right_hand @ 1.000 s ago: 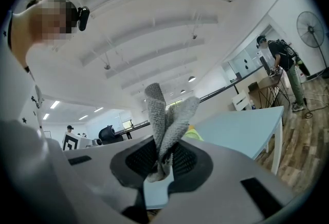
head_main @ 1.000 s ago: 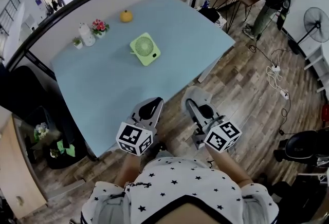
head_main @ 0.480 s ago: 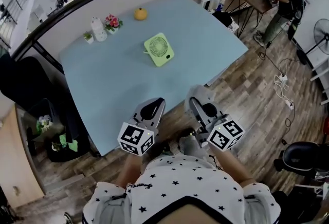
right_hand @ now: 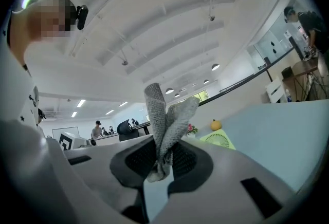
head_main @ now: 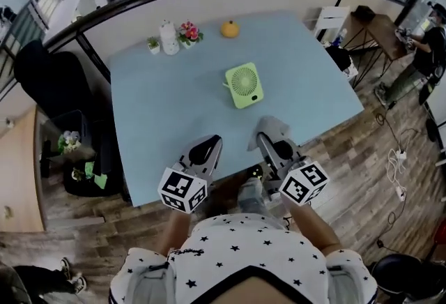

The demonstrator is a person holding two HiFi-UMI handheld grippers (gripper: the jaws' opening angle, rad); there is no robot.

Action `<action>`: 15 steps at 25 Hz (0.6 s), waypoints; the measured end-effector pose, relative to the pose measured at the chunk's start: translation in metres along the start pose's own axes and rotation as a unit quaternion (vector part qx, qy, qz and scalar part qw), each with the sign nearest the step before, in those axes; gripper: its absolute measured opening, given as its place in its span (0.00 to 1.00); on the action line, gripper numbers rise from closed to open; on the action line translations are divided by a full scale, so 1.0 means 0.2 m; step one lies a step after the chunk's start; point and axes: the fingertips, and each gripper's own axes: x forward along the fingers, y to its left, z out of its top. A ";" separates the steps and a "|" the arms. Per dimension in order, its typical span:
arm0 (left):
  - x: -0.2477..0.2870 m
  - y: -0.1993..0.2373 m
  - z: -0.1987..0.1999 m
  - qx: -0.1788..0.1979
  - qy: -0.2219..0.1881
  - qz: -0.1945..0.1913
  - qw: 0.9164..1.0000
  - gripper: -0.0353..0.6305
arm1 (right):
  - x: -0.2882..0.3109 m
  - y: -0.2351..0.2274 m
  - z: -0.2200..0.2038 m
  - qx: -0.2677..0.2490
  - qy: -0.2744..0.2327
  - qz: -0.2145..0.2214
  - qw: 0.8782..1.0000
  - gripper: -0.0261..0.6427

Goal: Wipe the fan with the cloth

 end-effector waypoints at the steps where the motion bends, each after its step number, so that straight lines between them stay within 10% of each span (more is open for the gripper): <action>1: 0.02 0.03 0.00 -0.001 0.000 0.011 1.000 0.11 | 0.04 -0.02 0.00 0.002 0.003 0.009 1.000 0.11; 15: 0.36 0.23 0.07 -0.010 0.000 0.102 0.995 0.11 | 0.37 -0.43 0.08 0.019 0.051 0.075 0.996 0.11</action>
